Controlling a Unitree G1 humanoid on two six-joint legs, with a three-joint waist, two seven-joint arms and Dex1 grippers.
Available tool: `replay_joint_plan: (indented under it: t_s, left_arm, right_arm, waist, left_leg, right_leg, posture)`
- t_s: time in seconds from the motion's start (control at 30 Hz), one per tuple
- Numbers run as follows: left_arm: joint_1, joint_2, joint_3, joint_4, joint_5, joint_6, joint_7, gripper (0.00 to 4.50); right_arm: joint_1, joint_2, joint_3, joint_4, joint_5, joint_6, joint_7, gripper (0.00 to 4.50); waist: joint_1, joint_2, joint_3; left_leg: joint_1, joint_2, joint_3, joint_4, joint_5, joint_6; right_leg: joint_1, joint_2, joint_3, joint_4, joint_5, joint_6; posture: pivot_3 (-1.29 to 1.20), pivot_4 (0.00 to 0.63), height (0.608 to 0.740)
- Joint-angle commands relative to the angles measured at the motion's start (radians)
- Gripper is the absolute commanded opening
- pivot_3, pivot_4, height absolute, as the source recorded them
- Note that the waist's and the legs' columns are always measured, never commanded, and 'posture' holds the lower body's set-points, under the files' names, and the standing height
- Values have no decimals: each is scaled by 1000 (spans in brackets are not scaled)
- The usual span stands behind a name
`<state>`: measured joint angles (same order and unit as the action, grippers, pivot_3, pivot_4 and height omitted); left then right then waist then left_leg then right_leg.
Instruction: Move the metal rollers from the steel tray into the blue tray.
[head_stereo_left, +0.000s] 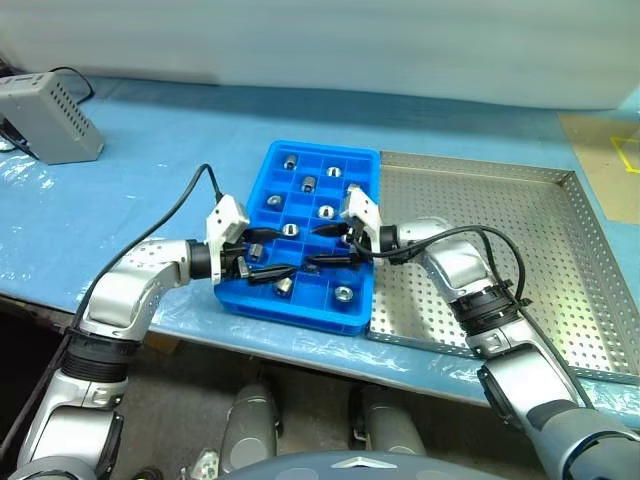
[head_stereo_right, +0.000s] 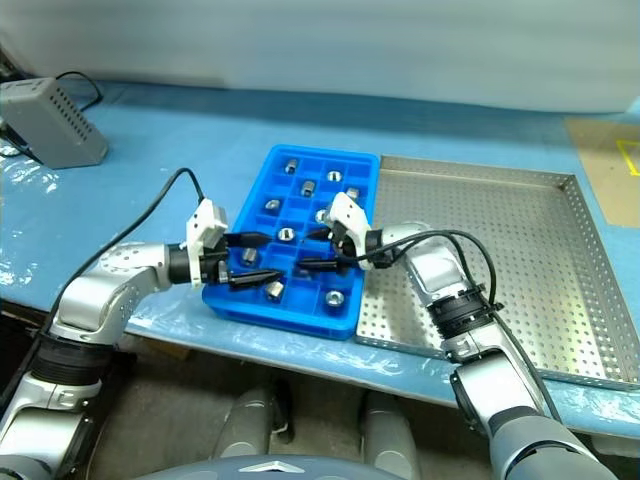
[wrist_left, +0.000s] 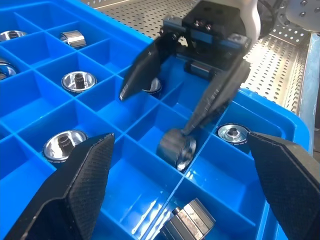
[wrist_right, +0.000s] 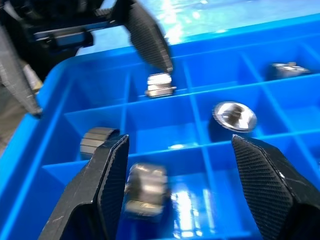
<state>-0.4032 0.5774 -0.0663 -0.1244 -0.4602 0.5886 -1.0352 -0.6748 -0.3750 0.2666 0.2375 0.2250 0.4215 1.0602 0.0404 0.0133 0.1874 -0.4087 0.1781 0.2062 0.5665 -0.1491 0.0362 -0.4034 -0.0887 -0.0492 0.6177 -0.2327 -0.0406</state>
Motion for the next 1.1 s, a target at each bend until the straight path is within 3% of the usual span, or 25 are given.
replay_joint_plan:
  t_s: [0.03, 0.2, 0.4, 0.53, 0.73, 1.0, 1.1]
  left_arm:
    - [-39, -23, 17, -12, -23, -7, 18, 4500]
    - [-76, -82, 15, 87, 35, -84, 85, 4500]
    - [-206, -218, 56, 300, 117, -230, 266, 4500]
    - [-260, -290, 86, 364, 104, -247, 336, 4500]
    - [-155, -265, 45, 214, 49, -180, 225, 4500]
    - [-240, -319, 90, 357, 93, -200, 369, 4500]
    - [-223, -317, 75, 310, 62, -188, 310, 4500]
  right_arm:
    - [-4, -2, -74, -79, 39, 23, -41, 3355]
    - [7, 0, -156, -127, 47, 37, -141, 3355]
    - [-25, 33, -340, -32, -3, -31, -467, 3355]
    - [21, 64, -381, -91, -12, -15, -601, 3355]
    - [206, 31, -394, -393, 90, 145, -568, 3355]
    - [274, 8, -479, -427, 80, 175, -697, 3355]
    - [327, -22, -475, -513, 134, 221, -645, 3355]
  waist:
    - [0, 0, 0]
    - [-4, 0, 0]
    - [-3, -1, 0]
    - [-5, -1, 0]
    - [-26, -1, 0]
    - [-27, -1, 0]
    - [-29, -1, 0]
  left_leg:
    - [0, 0, 0, 0, 0, 0]
    - [1, 0, 0, 0, 0, 0]
    - [1, -1, 0, 1, 1, -1]
    - [1, -1, 0, 1, 1, -1]
    - [-2, -1, 0, -1, 1, 4]
    - [3, -2, 0, 1, 0, 0]
    - [4, -3, 0, 1, 0, 0]
  right_leg:
    - [0, 0, 0, 0, 0, 0]
    - [0, 0, 1, 1, 0, 0]
    - [1, 0, 1, 2, 0, 0]
    - [0, 0, 1, 2, 0, 0]
    - [-3, 0, 1, 1, 0, -1]
    - [3, 0, 1, 0, -1, 0]
    - [3, 0, 4, -1, -2, 2]
  posture:
    - [-136, 150, 740]
    - [-168, 150, 740]
    - [-203, 150, 740]
    - [-226, 150, 740]
    - [-255, 150, 740]
    - [-299, 150, 740]
    - [-323, 150, 740]
